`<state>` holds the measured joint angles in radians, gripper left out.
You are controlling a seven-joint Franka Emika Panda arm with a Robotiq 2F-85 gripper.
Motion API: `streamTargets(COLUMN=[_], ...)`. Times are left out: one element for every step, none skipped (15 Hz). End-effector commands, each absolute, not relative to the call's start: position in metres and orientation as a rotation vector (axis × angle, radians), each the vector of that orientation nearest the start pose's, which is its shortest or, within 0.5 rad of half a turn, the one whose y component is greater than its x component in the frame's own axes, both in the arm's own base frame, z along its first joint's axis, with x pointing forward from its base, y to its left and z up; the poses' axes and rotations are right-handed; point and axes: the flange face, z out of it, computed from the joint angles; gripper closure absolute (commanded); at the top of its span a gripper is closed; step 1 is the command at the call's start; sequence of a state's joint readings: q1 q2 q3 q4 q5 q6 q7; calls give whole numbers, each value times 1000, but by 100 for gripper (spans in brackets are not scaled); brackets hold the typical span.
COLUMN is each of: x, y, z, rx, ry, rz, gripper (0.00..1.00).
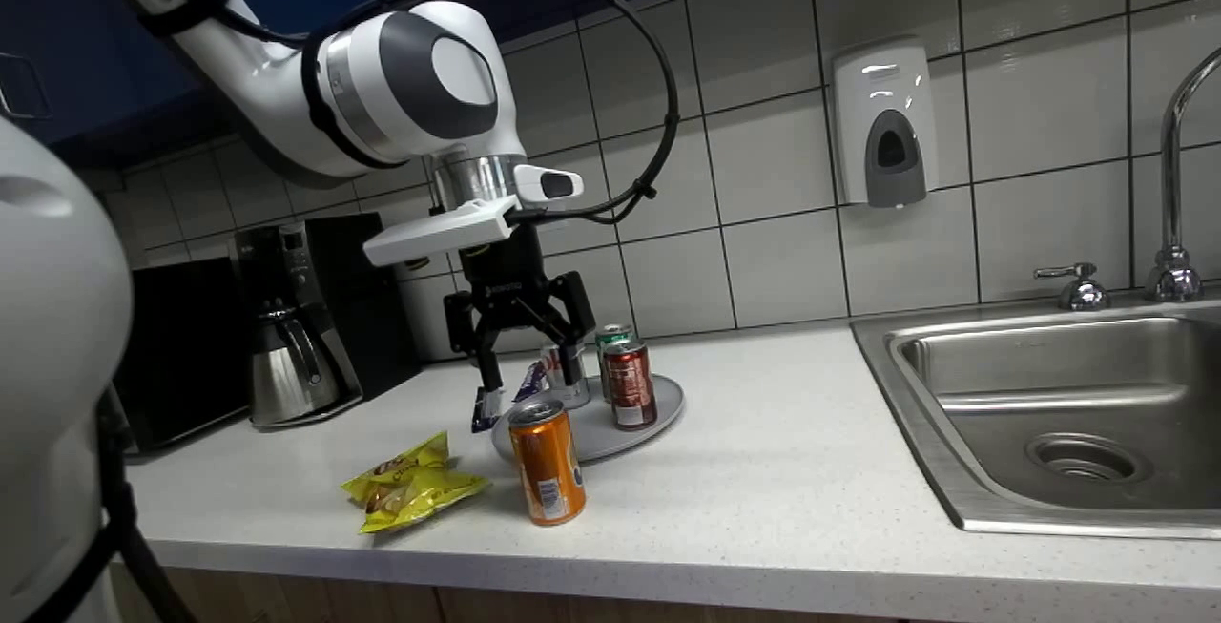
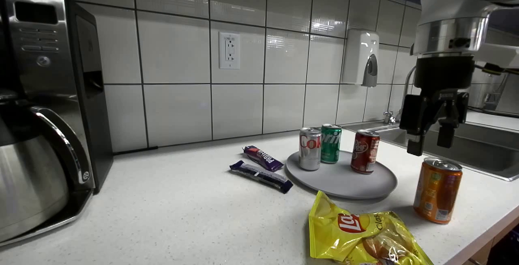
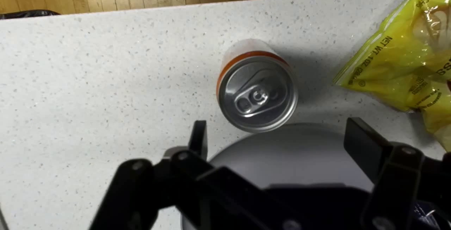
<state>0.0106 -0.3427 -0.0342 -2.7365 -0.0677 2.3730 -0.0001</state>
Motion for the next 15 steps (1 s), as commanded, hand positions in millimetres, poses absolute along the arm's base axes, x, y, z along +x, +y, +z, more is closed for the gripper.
streamTargets(x=[369,369,368,368,367,366,366,365,365,365,364,364,364,364,364], y=[-17,-17,-18,-18,-17,-17,-17,-17,-17,-17,-17,-18,-18,-18,-19], z=[320,319,317,316,315,313,311,309,308,306,304,301,299,297,296], rx=[-3179,-3179,-3179,-3178,-3181,-3180,-3180,-3180,-3180,-3179,-3180,-3181,-3181,-3183,-3184], ry=[-52,-49,-48,-50,-53,-56,-57,-55,-55,-55,-52,-50,-48,-48,-48], rz=[37,43,49,55,63,73,80,86,91,96,104,112,123,130,137], gripper=[0,0,0,0,0,0,0,0,0,0,0,0,0,0,0])
